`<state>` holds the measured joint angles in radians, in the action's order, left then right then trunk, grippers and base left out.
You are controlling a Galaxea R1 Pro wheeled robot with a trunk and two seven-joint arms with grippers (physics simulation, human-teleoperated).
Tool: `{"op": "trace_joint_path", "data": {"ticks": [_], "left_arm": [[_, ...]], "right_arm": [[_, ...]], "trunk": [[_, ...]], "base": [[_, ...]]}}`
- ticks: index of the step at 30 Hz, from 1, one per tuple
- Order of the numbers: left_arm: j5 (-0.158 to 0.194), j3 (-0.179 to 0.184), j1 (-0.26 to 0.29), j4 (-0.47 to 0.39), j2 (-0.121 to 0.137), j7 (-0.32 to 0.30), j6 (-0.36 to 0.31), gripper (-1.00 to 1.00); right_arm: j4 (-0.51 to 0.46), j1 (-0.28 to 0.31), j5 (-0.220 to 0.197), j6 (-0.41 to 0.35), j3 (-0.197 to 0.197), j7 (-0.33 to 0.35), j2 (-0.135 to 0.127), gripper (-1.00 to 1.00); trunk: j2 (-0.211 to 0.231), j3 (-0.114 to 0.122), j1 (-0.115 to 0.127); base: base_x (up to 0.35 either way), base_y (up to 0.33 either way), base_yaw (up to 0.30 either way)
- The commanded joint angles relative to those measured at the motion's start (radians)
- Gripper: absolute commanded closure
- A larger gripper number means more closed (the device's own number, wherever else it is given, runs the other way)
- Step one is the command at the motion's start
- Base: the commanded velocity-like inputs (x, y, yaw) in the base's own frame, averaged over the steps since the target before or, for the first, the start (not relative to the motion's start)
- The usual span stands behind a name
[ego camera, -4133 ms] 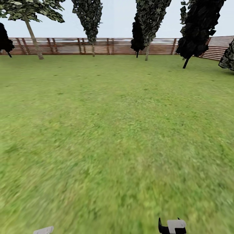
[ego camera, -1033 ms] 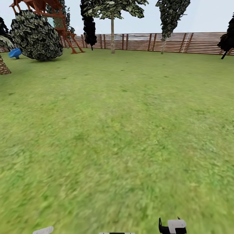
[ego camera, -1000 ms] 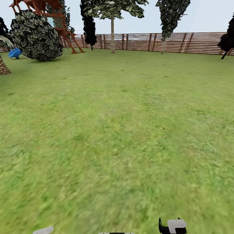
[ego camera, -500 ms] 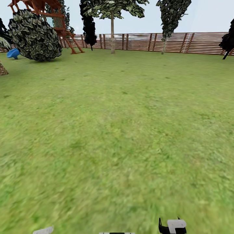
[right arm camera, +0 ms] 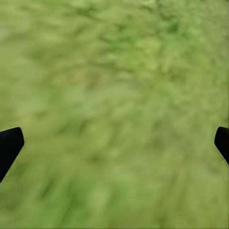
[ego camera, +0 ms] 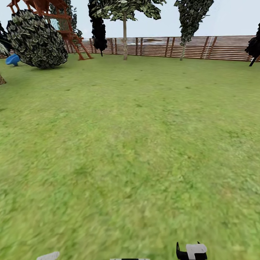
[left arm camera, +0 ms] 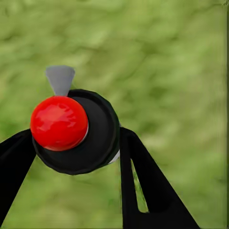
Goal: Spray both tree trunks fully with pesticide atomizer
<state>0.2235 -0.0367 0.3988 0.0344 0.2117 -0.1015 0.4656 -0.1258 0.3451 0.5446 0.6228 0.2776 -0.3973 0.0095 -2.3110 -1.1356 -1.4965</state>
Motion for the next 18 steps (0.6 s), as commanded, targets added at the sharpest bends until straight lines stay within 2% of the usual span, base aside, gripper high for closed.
{"op": "trace_joint_path", "data": {"ticks": [1,18], "left_arm": [[0.0,0.0,0.0,0.0,0.0,0.0,0.0,1.0],[0.0,0.0,0.0,0.001,0.0,0.0,0.001,1.0]], "right_arm": [[0.0,0.0,0.0,0.0,0.0,0.0,0.0,-1.0],[0.001,0.0,0.0,0.0,0.0,0.002,0.001,-1.0]], "trunk": [[0.0,0.0,0.0],[0.0,0.0,0.0]], "base": [[0.339,0.0,0.0],[0.339,0.0,0.0]]}}
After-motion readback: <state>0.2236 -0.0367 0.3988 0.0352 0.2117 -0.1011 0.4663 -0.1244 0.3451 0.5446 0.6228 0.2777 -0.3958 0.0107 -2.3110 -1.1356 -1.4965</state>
